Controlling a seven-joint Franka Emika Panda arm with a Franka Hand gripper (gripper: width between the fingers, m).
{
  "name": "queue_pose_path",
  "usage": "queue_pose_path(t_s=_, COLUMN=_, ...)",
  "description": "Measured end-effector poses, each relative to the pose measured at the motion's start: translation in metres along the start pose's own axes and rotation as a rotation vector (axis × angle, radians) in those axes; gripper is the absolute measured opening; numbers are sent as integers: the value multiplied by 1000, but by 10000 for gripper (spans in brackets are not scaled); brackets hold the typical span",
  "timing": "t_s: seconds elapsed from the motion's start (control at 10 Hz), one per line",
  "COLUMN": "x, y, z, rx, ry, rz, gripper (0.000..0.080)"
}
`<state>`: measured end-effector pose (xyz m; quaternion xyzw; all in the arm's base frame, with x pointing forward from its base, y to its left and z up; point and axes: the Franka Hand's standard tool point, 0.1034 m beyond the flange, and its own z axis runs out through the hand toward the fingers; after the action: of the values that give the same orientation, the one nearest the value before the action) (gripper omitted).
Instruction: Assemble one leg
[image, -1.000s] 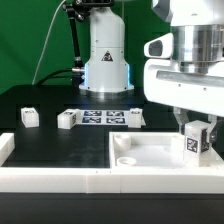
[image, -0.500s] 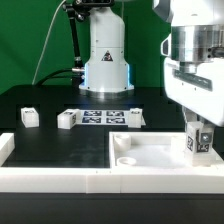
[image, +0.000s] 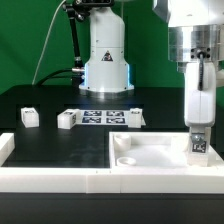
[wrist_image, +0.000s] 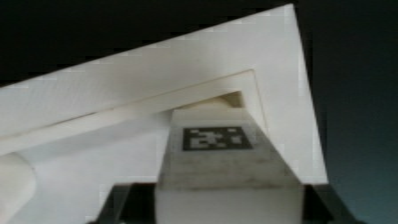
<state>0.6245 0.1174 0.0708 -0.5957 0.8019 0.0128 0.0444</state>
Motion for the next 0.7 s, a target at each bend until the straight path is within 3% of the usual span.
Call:
queue_pose_path(t_s=0.2, x=-1, y=0, z=0, rx=-1, ry=-1, rz=-56, gripper=539)
queue_pose_path(t_s=0.3, x=-1, y=1, z=0, rx=-2, ry=-1, rz=-94, gripper=539)
queue_pose_path(t_s=0.4, x=-2, y=1, z=0, rx=-4, ry=-1, rz=-178, gripper=626)
queue_pose_path(t_s=0.7, x=-5, y=4, z=1, rx=-10, ry=-3, rz=-506, gripper=642)
